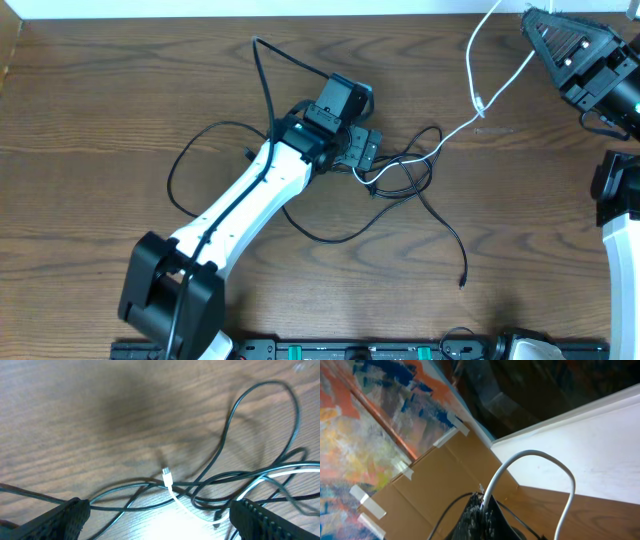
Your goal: Untangle cables
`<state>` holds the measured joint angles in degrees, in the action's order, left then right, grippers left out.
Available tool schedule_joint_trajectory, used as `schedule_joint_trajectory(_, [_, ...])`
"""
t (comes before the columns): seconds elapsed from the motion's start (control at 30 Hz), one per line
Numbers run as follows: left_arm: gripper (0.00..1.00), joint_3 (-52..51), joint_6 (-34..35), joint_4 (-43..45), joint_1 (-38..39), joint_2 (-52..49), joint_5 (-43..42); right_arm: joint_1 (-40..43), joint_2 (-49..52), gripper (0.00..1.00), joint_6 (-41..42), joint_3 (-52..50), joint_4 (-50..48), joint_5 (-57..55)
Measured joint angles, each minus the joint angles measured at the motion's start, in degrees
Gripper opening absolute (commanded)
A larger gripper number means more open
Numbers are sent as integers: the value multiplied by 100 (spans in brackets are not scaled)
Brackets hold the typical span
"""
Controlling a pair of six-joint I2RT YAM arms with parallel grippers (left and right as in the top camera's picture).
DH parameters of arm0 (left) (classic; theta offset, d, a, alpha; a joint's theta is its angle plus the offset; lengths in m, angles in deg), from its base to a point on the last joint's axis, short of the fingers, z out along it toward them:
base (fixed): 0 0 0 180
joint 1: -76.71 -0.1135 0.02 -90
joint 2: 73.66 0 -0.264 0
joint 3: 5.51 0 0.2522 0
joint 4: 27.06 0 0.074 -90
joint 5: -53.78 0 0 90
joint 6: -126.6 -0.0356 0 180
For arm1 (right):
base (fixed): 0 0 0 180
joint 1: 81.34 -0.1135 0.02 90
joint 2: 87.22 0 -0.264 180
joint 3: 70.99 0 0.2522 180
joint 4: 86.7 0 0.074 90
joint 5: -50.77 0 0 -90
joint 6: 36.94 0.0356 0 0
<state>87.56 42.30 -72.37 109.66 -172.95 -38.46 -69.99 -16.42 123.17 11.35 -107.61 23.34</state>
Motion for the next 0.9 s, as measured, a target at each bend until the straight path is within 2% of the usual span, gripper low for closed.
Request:
schedule_joint_trajectory(0.2, [98,0,-166,448,-2,142,-562,0,0,1,2,0,-2,70])
schedule_joint_trajectory(0.43, [98,0,-776,1025,4,142,-2159,0,0,1,24,0,-20,55])
schedule_joint_trajectory(0.57, [98,0,-1419,1152,4,142,-3432,0,0,1,31,0,-24,52])
schedule_joint_trajectory(0.7, [98,0,-1965,1163,17,142,-4249,0,0,1,55,0,-24,63])
schedule_joint_trajectory(0.9, [98,0,-2754,1357,243,111,-4564,-33,0,1,149,0,-24,90])
